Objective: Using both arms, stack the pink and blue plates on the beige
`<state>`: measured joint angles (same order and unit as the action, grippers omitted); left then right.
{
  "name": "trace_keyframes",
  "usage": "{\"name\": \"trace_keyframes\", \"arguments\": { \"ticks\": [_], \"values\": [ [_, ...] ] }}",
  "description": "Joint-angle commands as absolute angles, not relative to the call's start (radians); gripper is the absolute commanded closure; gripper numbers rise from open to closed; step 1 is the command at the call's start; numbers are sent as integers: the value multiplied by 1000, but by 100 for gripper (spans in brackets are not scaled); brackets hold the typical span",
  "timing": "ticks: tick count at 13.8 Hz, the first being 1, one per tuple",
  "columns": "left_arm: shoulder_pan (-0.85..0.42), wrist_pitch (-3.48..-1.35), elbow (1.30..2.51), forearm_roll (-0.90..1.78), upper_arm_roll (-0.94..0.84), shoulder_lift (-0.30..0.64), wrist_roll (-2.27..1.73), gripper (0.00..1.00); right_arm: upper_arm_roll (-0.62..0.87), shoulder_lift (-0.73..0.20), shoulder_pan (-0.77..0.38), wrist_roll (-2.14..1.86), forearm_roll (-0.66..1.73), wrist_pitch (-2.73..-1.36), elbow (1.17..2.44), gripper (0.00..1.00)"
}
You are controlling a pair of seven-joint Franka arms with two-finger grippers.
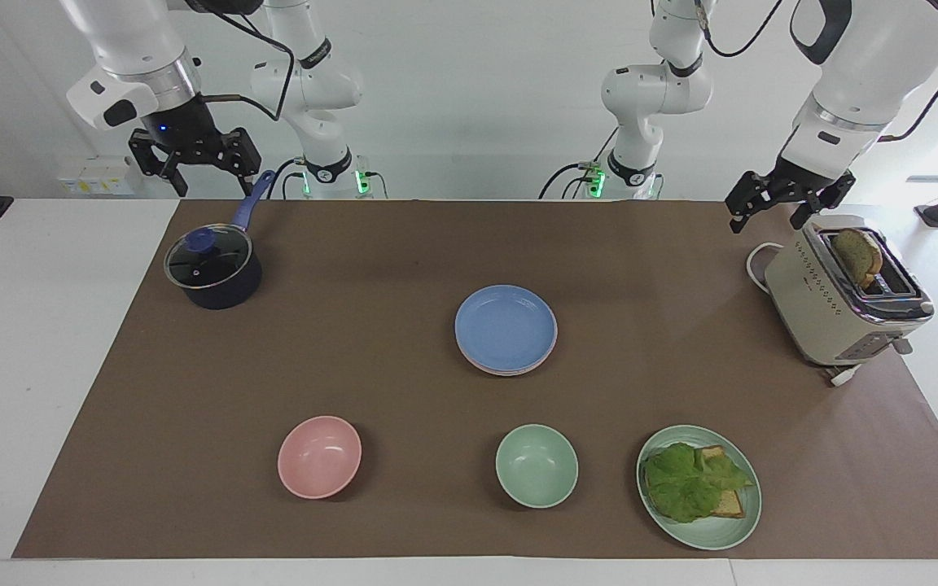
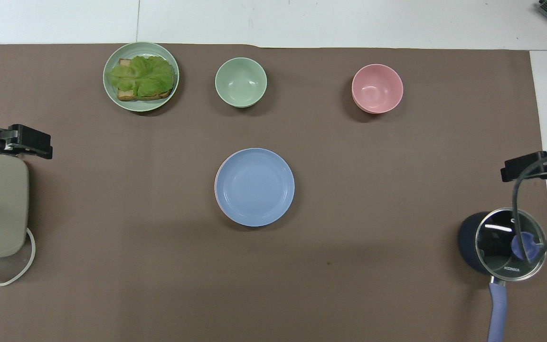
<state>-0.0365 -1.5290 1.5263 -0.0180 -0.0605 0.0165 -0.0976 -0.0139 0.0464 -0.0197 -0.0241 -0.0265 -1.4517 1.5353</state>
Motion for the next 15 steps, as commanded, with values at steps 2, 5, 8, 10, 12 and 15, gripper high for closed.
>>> {"name": "trace_keyframes", "arguments": {
  "ticks": [2, 5, 8, 10, 12, 15],
  "values": [
    [-32, -1514, 1528, -28, -61, 6, -89, 0, -8, 64, -6, -46, -26, -1465, 1559, 0],
    [-32, -1514, 1526, -28, -61, 6, -89, 0, -8, 64, -5, -46, -26, -1465, 1559, 0],
    [-32, -1514, 1526, -28, -61, 6, -89, 0, -8, 64, -5, -46, -22, -1466, 1562, 0],
    [-32, -1513, 1528, -28, -61, 6, -89, 0, -6, 81, -6, -45, -20, -1466, 1584, 0],
    [-32, -1514, 1526, -28, -61, 6, -89, 0, -6, 98, -6, -46, -20, -1468, 1611, 0],
    [-32, -1514, 1528, -28, -61, 6, -89, 0, -6, 98, -6, -46, -18, -1471, 1614, 0]
  ]
}}
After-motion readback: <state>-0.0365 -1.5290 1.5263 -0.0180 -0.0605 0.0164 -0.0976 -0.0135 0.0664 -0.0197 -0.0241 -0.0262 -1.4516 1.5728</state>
